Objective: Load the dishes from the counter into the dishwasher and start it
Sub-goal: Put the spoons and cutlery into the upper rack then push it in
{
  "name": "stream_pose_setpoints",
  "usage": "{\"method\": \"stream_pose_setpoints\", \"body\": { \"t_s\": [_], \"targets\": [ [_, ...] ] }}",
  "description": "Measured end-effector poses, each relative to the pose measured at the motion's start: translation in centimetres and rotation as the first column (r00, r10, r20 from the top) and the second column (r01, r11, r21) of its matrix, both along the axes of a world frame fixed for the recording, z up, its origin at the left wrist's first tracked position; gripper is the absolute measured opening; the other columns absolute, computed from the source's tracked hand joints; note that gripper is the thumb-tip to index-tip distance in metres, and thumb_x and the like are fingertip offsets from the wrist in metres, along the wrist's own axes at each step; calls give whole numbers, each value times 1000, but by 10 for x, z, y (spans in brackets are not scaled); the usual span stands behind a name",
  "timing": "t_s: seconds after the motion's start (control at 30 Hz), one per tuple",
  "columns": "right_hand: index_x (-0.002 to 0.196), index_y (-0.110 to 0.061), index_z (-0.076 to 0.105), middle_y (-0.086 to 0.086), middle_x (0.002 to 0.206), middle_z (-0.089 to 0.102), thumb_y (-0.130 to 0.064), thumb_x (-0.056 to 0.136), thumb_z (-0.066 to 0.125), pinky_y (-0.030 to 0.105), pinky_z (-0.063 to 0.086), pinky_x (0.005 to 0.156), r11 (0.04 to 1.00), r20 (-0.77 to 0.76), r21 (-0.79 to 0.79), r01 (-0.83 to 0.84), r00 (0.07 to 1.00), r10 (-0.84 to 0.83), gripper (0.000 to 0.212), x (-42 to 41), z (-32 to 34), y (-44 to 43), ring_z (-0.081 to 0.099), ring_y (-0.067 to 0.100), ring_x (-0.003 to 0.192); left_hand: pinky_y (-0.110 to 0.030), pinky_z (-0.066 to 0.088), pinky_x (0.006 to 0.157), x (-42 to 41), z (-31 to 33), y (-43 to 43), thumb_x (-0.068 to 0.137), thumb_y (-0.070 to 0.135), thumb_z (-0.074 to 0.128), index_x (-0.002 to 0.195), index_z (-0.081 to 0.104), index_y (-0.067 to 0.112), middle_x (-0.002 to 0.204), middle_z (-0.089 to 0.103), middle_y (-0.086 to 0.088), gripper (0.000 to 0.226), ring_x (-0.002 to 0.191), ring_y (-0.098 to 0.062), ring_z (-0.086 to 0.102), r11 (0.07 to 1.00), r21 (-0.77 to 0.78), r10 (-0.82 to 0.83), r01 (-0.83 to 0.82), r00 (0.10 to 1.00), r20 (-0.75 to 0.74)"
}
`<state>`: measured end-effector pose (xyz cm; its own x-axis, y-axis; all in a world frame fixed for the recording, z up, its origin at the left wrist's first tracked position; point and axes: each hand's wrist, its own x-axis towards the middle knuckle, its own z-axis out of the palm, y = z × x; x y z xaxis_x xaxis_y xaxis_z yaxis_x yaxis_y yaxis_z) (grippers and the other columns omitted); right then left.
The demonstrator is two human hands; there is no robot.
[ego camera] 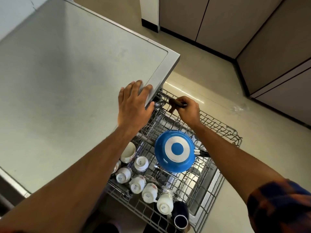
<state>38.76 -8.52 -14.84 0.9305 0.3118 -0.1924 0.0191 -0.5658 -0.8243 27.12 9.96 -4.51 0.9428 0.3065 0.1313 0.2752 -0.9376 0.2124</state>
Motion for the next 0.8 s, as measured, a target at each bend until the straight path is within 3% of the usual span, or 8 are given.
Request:
{"method": "stream_pose_setpoints", "body": {
  "t_s": [0.23, 0.4, 0.57, 0.73, 0.8],
  "targets": [
    [112, -19, 72, -13, 92, 70, -14, 90, 74, 13, 52, 73, 997, 145, 75, -19, 989, 8, 23, 4, 22, -11, 64, -2, 85, -49, 27, 118, 0, 2, -1, 89, 36, 64, 135, 44, 30, 147, 42, -6, 50, 139, -28, 36, 1000, 15, 5, -5, 1000, 0],
    [115, -18, 70, -13, 95, 69, -12, 92, 72, 7, 48, 72, 999, 131, 51, -12, 991, 5, 24, -3, 17, -21, 63, -4, 86, -50, 27, 117, 0, 4, -3, 88, 34, 67, 134, 46, 28, 145, 43, -7, 51, 138, -29, 36, 1000, 8, 8, -8, 1000, 7],
    [117, -19, 68, -3, 106, 72, -9, 91, 70, 30, 56, 85, 993, 39, -66, -96, 994, 99, 28, -6, -7, -13, 66, 13, 97, -49, 28, 117, 1, 6, -5, 88, 34, 68, 133, 46, 28, 144, 43, -7, 51, 137, -29, 37, 1000, 14, 6, -6, 1000, 10],
    [111, -19, 73, -3, 100, 72, -12, 93, 69, 20, 56, 74, 949, -67, -232, -214, 977, 204, 19, 6, -39, 13, 67, 11, 87, -49, 29, 117, 1, 5, -6, 88, 35, 68, 134, 44, 30, 145, 42, -6, 53, 139, -28, 36, 1000, 30, 6, -6, 1000, 3],
    [108, -20, 73, 0, 96, 72, -17, 92, 71, 35, 61, 81, 929, -103, -301, -215, 976, 193, 16, 12, -58, 24, 68, 16, 88, -49, 28, 117, 3, 3, -5, 88, 35, 67, 135, 43, 30, 146, 41, -5, 53, 139, -27, 35, 999, 35, 11, -11, 1000, -1]
  ]
}}
